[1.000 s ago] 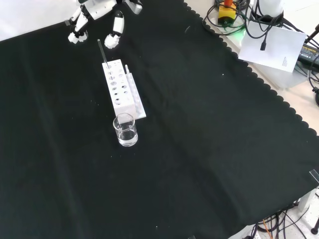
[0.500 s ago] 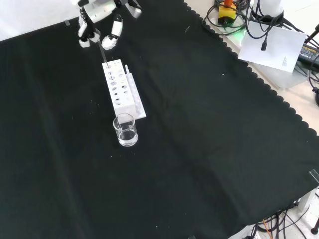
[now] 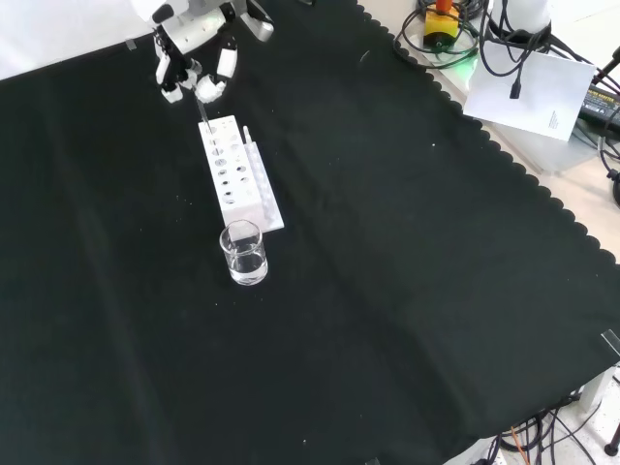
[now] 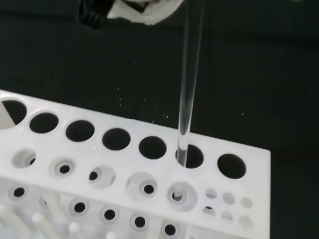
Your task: Take the glass rod from the white test tube rack.
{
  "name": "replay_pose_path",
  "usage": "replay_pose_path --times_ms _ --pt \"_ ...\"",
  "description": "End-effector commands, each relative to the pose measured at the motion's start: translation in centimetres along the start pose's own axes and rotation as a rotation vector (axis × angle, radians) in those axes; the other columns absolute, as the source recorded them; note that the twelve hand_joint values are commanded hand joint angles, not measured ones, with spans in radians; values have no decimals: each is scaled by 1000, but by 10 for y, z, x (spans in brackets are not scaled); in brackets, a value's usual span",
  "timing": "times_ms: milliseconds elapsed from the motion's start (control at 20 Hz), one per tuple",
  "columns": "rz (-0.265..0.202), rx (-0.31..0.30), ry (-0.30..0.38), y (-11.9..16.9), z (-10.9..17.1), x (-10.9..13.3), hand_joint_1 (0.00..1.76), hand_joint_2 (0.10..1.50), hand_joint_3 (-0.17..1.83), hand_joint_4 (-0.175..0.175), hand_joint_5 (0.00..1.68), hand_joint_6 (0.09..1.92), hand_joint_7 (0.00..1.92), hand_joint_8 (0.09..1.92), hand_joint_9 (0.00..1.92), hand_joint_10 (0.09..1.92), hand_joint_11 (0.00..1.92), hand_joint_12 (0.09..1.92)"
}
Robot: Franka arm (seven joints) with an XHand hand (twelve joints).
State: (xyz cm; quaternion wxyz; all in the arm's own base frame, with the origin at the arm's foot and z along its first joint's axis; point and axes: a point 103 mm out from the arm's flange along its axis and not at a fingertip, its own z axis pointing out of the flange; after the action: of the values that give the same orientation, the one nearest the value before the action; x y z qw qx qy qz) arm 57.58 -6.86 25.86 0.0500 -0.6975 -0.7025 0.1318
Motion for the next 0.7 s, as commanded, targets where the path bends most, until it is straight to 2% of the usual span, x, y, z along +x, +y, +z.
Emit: replay_pose_path --times_ms 50,100,200,300,450,550,600,650,700 --pt "21 8 -14 0 4 3 1108 925 388 -175 898 951 1345 721 1580 616 1471 942" --pt "31 4 -17 1 5 3 1176 964 270 -175 964 928 1268 768 1589 634 1524 876" --pt "45 -12 -13 1 5 2 1260 987 160 -175 1044 782 1197 849 1579 705 1563 811" --pt "39 -52 1 0 0 1 1290 995 120 -175 1083 617 1188 932 1550 803 1575 806" --pt "33 -123 37 -5 -12 0 1300 1000 103 -175 1101 543 1179 979 1533 858 1588 749" --pt "31 -180 59 -12 -27 -1 1380 900 256 -175 1154 349 1148 917 1390 896 1586 699" --pt "35 -199 66 -18 -39 -2 1402 850 340 -175 1168 307 1145 900 1363 891 1590 670" --pt "35 -197 70 -21 -47 -2 1415 820 390 -175 1175 287 1144 891 1352 883 1593 651" --pt "38 -201 71 -24 -53 -3 1405 926 270 -175 1050 467 1038 1013 1224 1031 1590 638"
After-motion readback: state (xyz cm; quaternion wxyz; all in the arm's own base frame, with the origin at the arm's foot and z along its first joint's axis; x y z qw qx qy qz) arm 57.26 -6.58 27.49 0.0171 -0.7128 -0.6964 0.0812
